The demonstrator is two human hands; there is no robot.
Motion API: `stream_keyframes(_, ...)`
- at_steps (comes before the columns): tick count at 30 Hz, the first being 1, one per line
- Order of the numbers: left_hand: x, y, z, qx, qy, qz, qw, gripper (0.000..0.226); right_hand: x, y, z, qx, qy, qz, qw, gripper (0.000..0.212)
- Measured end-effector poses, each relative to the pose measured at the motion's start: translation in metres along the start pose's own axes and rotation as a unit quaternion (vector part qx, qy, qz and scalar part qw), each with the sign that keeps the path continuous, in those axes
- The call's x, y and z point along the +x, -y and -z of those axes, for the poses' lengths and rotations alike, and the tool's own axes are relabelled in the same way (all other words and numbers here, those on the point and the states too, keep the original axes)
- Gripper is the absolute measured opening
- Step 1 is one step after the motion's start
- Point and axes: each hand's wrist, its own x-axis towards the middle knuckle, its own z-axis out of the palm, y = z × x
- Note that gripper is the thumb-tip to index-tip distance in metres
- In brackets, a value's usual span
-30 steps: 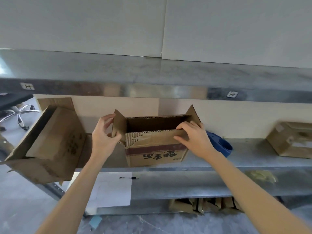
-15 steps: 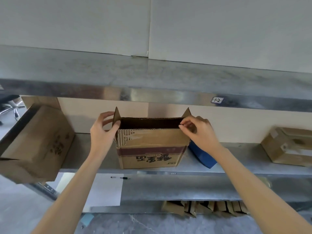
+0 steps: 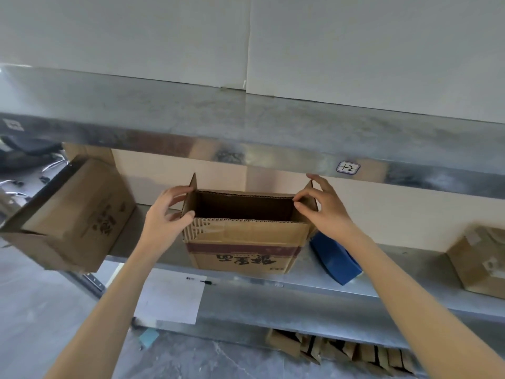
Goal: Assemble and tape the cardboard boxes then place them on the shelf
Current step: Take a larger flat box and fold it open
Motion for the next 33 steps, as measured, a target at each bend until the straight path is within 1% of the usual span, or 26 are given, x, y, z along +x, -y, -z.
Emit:
stream_keyframes(3,-0.001,0.0,0.005,-0.005,0.021,0.001,1.0,0.049,0.0,0.002,0.003,0.023,0.004,-0.014,1.0,0.006)
stream_keyframes(6,-0.006,-0.002,0.007,-0.009,0.03,-0.006,0.999,0.05,-0.001,0.002,0.007,0.044,-0.018,-0.011,0.999,0.011)
stream_keyframes(11,-0.015,-0.005,0.011,0.006,0.042,0.001,0.999,0.051,0.0,0.003,0.009,0.039,-0.033,-0.029,0.998,0.023)
stream_keyframes(14,-0.022,-0.004,0.017,0.009,0.062,-0.001,0.998,0.056,-0.001,0.005,0.007,0.05,-0.056,-0.045,0.996,0.031)
stream_keyframes(16,-0.025,-0.005,0.02,0.008,0.078,-0.004,0.997,0.06,-0.001,0.011,0.005,0.062,-0.058,-0.049,0.995,0.033)
stream_keyframes(18,-0.027,-0.008,0.023,0.01,0.1,-0.008,0.995,0.065,-0.001,0.018,0.002,0.065,-0.052,-0.046,0.995,0.034)
stream_keyframes(21,-0.029,-0.012,0.027,0.02,0.164,-0.03,0.986,0.071,-0.001,0.031,-0.006,0.072,-0.043,-0.04,0.996,0.037)
stream_keyframes(24,-0.03,-0.014,0.027,0.032,0.224,-0.046,0.973,0.071,-0.005,0.038,-0.013,0.059,-0.026,-0.033,0.997,0.033)
stream_keyframes(26,-0.028,-0.014,0.025,0.034,0.24,-0.027,0.97,0.067,-0.009,0.039,-0.017,0.058,-0.014,-0.033,0.998,0.031)
stream_keyframes(29,-0.021,-0.011,0.023,0.027,0.255,0.018,0.966,0.051,-0.016,0.036,-0.021,0.065,0.018,-0.046,0.997,0.03)
stream_keyframes(30,-0.019,-0.011,0.022,0.021,0.254,0.031,0.966,0.049,-0.017,0.034,-0.021,0.075,0.028,-0.051,0.996,0.03)
stream_keyframes(33,-0.01,-0.008,0.021,0.013,0.242,0.059,0.968,0.06,-0.023,0.023,-0.018,0.105,0.061,-0.07,0.99,0.03)
